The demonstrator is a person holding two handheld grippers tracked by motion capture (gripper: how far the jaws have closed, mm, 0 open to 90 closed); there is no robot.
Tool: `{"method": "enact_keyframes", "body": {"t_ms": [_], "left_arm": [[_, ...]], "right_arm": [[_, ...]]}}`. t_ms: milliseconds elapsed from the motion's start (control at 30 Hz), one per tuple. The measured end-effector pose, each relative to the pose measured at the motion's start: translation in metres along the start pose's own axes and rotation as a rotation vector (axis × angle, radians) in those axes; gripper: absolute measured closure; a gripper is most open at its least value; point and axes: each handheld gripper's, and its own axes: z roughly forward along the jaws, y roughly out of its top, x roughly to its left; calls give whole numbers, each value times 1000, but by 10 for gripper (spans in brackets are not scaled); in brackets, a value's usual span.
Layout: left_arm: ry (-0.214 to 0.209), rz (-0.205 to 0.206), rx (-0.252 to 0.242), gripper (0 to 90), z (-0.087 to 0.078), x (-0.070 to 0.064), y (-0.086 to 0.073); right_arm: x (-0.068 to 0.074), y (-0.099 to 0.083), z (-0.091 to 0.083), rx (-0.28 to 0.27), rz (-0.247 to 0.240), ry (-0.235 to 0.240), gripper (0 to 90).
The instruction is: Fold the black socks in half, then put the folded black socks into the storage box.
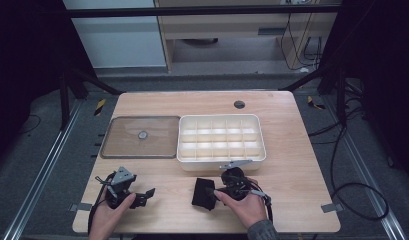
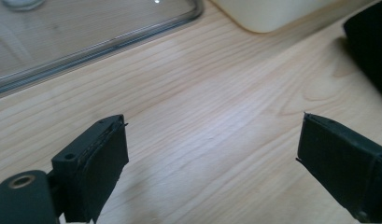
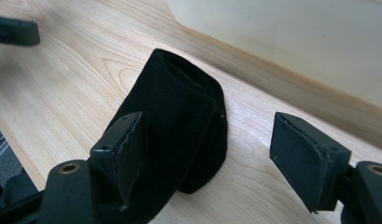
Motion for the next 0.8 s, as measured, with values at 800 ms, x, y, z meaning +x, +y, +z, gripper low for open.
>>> {"method": "enact_keyframes", "body": {"t_ms": [800], "left_arm": [[29,-34,90,67,12,9,-10]], "right_arm": [[7,4,29,79,-6,-10,286]]}}
